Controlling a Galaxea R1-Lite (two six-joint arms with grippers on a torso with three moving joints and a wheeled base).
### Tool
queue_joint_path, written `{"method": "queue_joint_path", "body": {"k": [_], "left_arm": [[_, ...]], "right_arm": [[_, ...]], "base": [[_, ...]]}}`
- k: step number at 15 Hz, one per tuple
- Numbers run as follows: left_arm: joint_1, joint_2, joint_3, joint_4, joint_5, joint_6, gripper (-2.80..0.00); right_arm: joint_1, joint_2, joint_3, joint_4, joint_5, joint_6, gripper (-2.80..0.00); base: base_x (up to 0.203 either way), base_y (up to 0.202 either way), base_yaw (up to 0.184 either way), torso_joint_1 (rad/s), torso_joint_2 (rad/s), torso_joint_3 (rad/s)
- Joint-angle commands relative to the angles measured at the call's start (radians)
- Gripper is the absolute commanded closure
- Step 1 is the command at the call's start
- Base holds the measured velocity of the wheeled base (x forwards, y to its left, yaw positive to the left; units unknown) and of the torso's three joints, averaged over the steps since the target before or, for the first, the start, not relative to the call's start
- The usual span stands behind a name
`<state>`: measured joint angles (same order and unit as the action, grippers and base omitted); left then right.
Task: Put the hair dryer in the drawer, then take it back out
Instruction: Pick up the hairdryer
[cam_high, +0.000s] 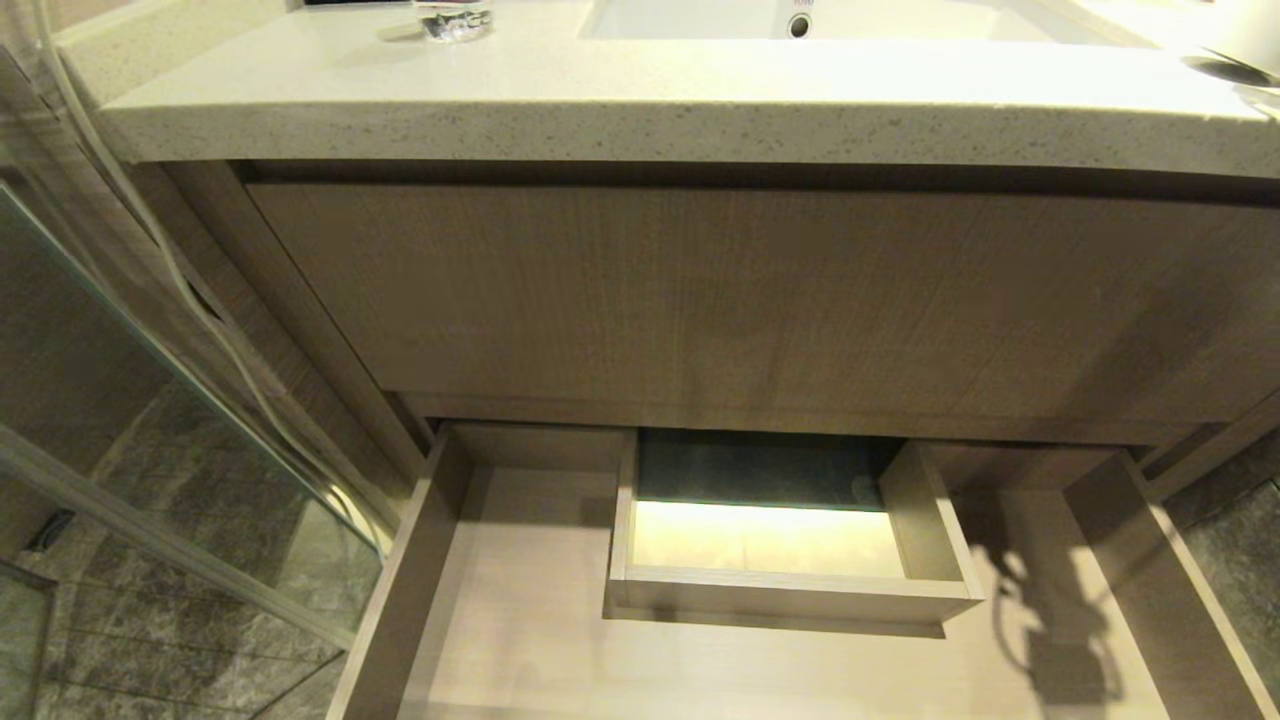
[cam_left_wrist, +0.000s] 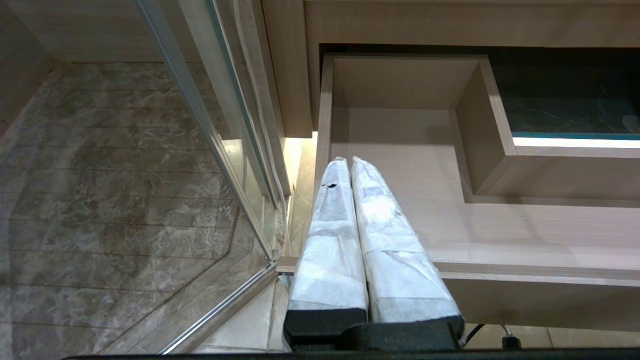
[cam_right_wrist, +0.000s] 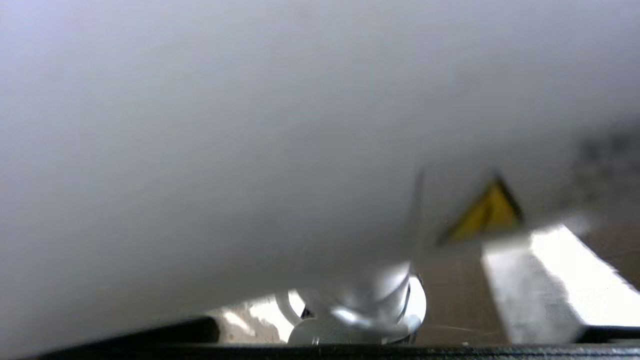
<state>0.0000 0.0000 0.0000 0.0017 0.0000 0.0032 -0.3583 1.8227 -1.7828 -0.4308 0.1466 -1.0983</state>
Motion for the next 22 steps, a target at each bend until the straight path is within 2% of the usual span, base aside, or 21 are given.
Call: {"method": "queue_joint_path", "body": {"k": [1, 14, 22], "left_arm": [[0.000, 0.000, 0.000, 0.000, 0.000, 0.000, 0.00], [0.000, 0.000, 0.000, 0.000, 0.000, 0.000, 0.00], [0.000, 0.000, 0.000, 0.000, 0.000, 0.000, 0.00]], "right_arm": [[0.008, 0.018, 0.002, -0.002, 0.001, -0.003, 0.00], [0.012, -0.098, 0.044, 0.005, -0.025, 0.012, 0.00], [0.012, -0.338, 0.233, -0.003, -0.045, 0.013, 0.00]], "base": [[0.000, 0.000, 0.000, 0.000, 0.00, 0.000], [0.000, 0.000, 0.000, 0.000, 0.00, 0.000], [0.000, 0.000, 0.000, 0.000, 0.00, 0.000]]}}
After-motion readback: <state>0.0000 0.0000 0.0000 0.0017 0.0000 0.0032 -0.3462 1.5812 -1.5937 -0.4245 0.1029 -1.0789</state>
